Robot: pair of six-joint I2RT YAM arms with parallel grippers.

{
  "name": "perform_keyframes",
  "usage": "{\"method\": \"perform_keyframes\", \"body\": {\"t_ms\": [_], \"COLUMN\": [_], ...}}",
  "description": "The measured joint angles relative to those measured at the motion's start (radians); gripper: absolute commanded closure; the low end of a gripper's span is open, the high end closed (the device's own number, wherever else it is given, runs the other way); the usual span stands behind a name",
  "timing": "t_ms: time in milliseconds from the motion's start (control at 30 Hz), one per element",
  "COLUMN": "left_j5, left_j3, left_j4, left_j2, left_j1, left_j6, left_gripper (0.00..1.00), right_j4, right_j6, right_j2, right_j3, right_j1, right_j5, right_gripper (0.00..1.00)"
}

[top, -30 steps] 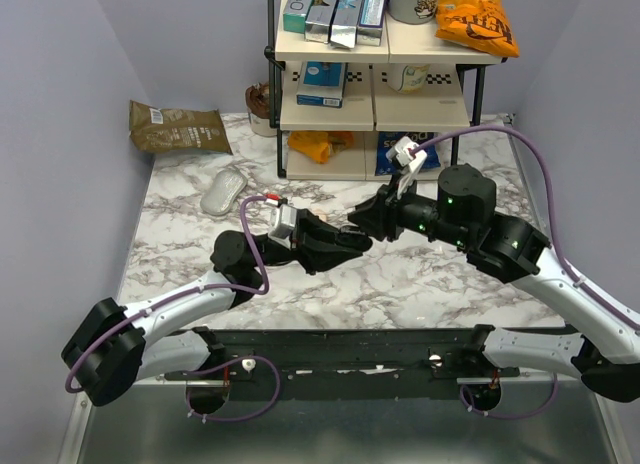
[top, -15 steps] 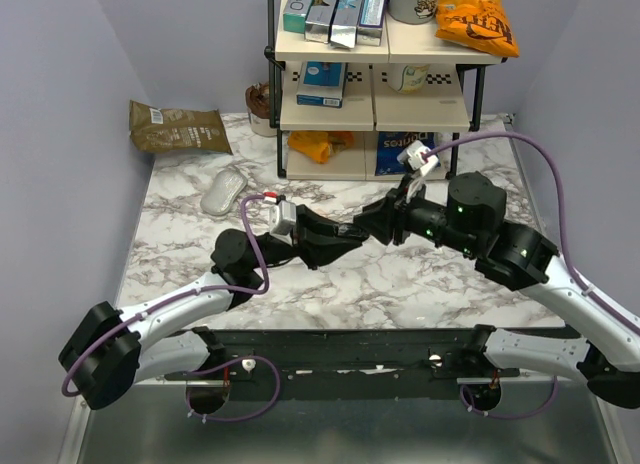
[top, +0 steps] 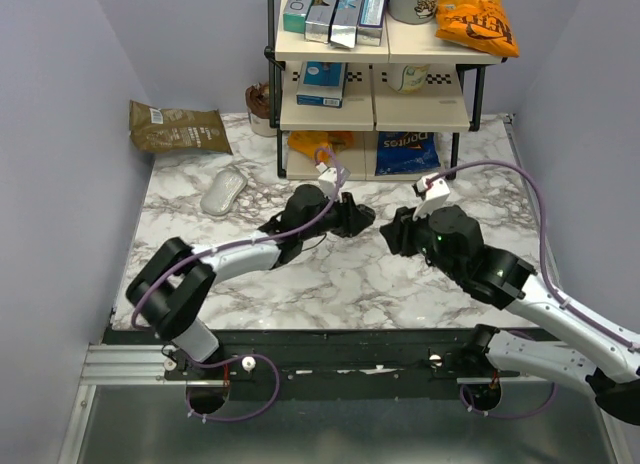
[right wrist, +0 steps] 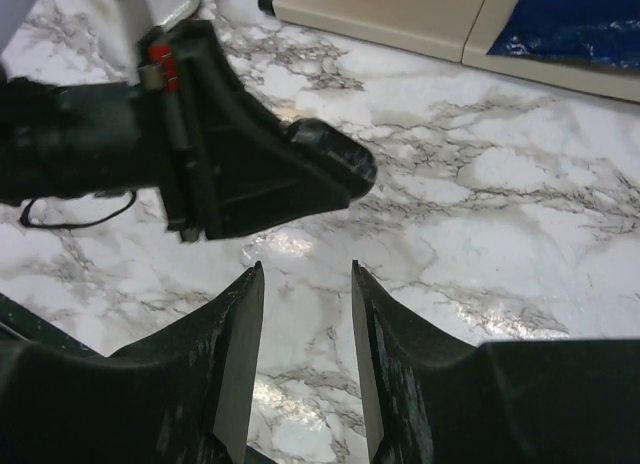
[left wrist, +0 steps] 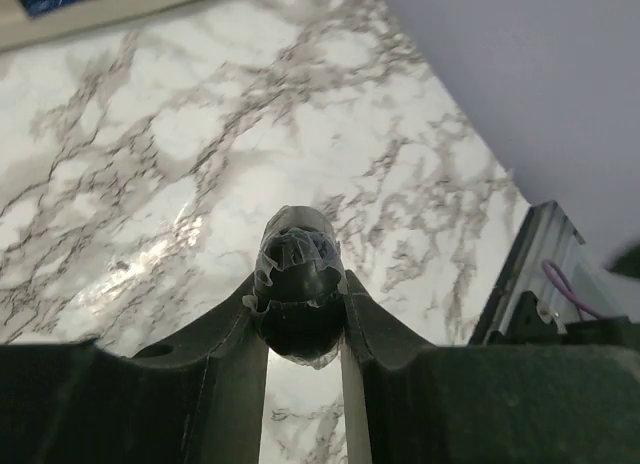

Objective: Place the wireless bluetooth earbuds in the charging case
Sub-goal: Place the charging case at the center of the board.

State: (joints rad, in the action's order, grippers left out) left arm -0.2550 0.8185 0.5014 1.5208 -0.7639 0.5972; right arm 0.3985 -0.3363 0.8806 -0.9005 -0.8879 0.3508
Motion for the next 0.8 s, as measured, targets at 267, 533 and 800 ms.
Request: {"method": "perform_keyframes", "body": {"t_ms": [267,533,800], "left_j5": [0.082,0.098,0.106], "left_j3": [0.229,0.306,0.333], "left_j4": [-0.199,-0.307,-0.349], "left_j2": [0.317,0.445,0.451], "left_j1": [0.051,0.102,0.104], "left_j6": [0.055,0.055,0.045], "left_gripper": [1.0,0.99,0.58], "right_j4": [-0.015,-0.022,-0.031], "right_j6": [-0.018,-0.023,-0.023], "right_j2": [-0.094,-0.121,-0.095], "right_j3": [0.052,0.075,0.078], "right_j1": [0.002,0.005,0.005], "right_j5": [-0.002,-0.005,-0.016], "right_gripper": [0.51,0.51,0.51]}}
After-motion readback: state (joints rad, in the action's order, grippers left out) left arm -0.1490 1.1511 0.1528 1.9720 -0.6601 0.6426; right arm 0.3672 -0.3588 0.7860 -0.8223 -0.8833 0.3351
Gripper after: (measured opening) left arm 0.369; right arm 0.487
